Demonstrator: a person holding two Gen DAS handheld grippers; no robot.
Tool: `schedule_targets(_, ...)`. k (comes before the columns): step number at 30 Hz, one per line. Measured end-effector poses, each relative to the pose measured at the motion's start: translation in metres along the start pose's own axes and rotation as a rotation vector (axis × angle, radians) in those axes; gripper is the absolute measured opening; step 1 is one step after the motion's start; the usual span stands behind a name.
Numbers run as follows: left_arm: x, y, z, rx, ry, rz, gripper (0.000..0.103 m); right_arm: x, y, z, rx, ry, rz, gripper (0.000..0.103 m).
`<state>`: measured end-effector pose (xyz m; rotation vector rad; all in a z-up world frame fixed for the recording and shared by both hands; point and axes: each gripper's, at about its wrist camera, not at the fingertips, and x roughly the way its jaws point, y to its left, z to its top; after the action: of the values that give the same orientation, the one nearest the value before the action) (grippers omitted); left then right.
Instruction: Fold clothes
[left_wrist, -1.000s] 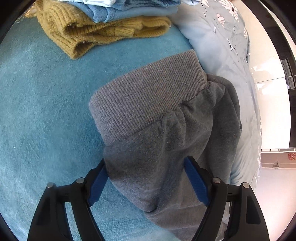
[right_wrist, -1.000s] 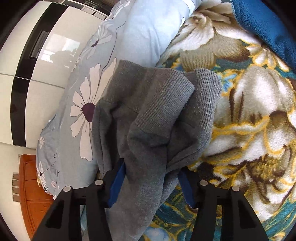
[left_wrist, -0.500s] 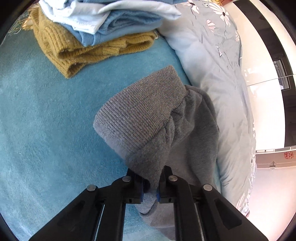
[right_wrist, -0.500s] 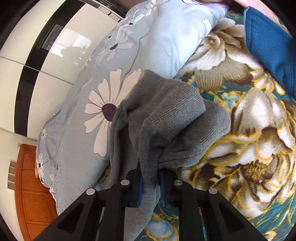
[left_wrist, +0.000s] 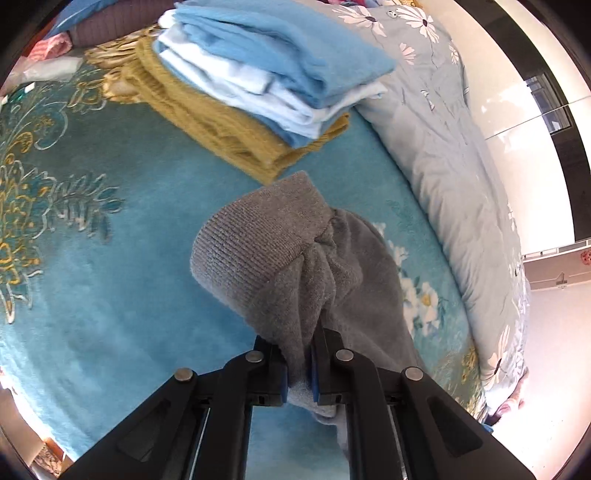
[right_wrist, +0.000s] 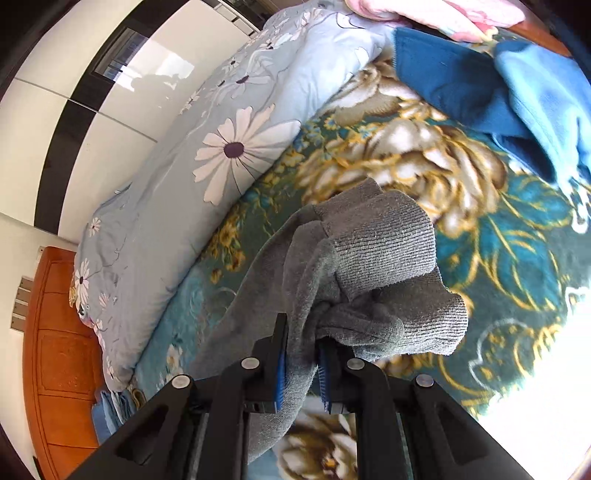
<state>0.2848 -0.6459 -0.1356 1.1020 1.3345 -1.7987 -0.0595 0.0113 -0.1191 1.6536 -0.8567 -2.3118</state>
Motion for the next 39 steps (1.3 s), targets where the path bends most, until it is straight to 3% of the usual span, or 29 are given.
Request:
schedule_targets(3, -0.014, 0.022, -0.019, -0.003, 0.027, 0.041, 0.009, -0.016, -0.029, -0.038, 0.041, 0.037, -0.032, 0.015)
schedule_targets(8, -0.006, 0.057, -0.033, 0.010, 0.059, 0.047, 0.009, -0.021, -0.066, -0.080, 0.098, 0.069, -0.101, 0.015)
schedule_targets(19, 0.009, 0.068, -0.044, 0.064, 0.108, 0.062, 0.012, -0.013, -0.074, -0.090, 0.097, 0.061, -0.156, 0.019)
schedule_targets(20, 0.007, 0.067, -0.046, 0.078, 0.109, 0.069, 0.015, -0.015, -0.071, -0.091, 0.091, 0.053, -0.168, 0.022)
schedule_targets(22, 0.001, 0.064, -0.052, 0.114, 0.097, 0.075, 0.024, -0.021, -0.068, -0.093, 0.084, 0.033, -0.185, 0.042)
schedule_targets(24, -0.006, 0.062, -0.060, 0.140, 0.086, 0.072, 0.046, -0.028, -0.065, -0.094, 0.083, 0.016, -0.197, 0.055)
schedule_targets(29, -0.033, 0.044, -0.084, 0.283, 0.026, 0.089, 0.057, -0.052, -0.058, -0.100, 0.090, -0.028, -0.208, 0.068)
schedule_targets(32, -0.045, 0.020, -0.091, 0.383, -0.004, 0.058, 0.066, -0.074, -0.039, -0.103, 0.035, -0.077, -0.192, 0.083)
schedule_targets(37, -0.053, -0.038, -0.086, 0.557, -0.051, -0.011, 0.068, -0.104, 0.008, -0.106, -0.078, -0.139, -0.036, 0.099)
schedule_targets(39, -0.060, -0.053, -0.090, 0.624, -0.057, -0.040, 0.073, -0.111, 0.028, -0.107, -0.113, -0.168, 0.032, 0.103)
